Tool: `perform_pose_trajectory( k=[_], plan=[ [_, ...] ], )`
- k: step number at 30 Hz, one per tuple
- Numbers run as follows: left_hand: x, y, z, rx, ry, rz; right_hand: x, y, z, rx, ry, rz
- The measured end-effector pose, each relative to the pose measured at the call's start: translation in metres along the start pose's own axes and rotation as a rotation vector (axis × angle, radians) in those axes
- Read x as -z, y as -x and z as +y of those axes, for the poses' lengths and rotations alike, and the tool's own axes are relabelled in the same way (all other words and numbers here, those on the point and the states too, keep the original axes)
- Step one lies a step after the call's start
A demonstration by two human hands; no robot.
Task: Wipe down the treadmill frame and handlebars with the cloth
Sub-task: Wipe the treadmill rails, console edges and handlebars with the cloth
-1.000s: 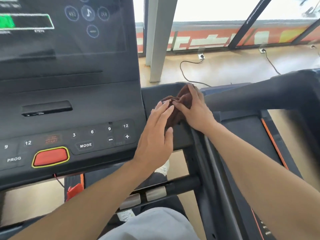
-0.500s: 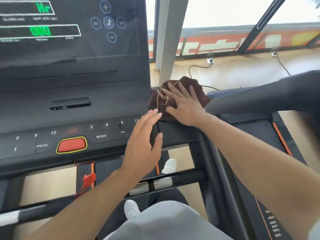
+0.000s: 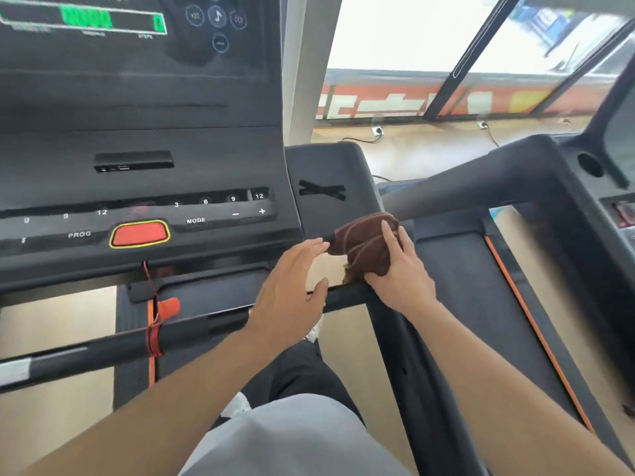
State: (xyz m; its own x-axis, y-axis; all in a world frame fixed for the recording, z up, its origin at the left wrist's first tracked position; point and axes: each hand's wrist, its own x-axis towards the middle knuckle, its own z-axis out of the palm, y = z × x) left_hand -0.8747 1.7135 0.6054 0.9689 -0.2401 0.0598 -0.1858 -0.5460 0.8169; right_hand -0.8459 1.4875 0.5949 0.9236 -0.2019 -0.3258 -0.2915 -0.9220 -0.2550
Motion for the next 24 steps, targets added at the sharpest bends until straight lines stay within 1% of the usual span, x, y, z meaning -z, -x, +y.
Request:
perform_pose_trajectory(
  k=[3,5,8,11,14,17,19,22,24],
  plan=[
    [0.0,0.012,-0.005,-0.003,0.014,0.011,0.003,0.001,0.004,-0.079,-0.036,-0.093],
    [0.001,0.02,-0.008,0.021,0.032,0.029,0.007,-0.001,-0.001,-0.131,-0.022,-0.112],
    [0.002,0.03,-0.012,0.037,0.039,0.042,0.003,-0.013,-0.025,-0.197,0.067,-0.018],
    [0.004,0.04,-0.016,0.026,0.029,0.045,-0.007,-0.026,-0.042,-0.226,0.084,0.098],
    [0.01,0.047,-0.019,0.039,0.003,0.054,-0.006,-0.035,-0.044,-0.151,0.08,0.173],
    [0.013,0.054,-0.023,0.059,-0.001,0.088,-0.001,-0.036,-0.037,-0.075,0.064,0.147],
    [0.011,0.059,-0.023,0.101,0.012,0.094,0.001,-0.033,-0.028,-0.038,0.005,0.118],
    [-0.001,0.069,-0.018,0.145,0.03,0.062,0.005,-0.023,-0.009,0.061,-0.241,0.096],
    [-0.012,0.076,-0.01,0.163,0.035,0.027,0.008,-0.011,0.011,0.143,-0.424,0.045]
  ],
)
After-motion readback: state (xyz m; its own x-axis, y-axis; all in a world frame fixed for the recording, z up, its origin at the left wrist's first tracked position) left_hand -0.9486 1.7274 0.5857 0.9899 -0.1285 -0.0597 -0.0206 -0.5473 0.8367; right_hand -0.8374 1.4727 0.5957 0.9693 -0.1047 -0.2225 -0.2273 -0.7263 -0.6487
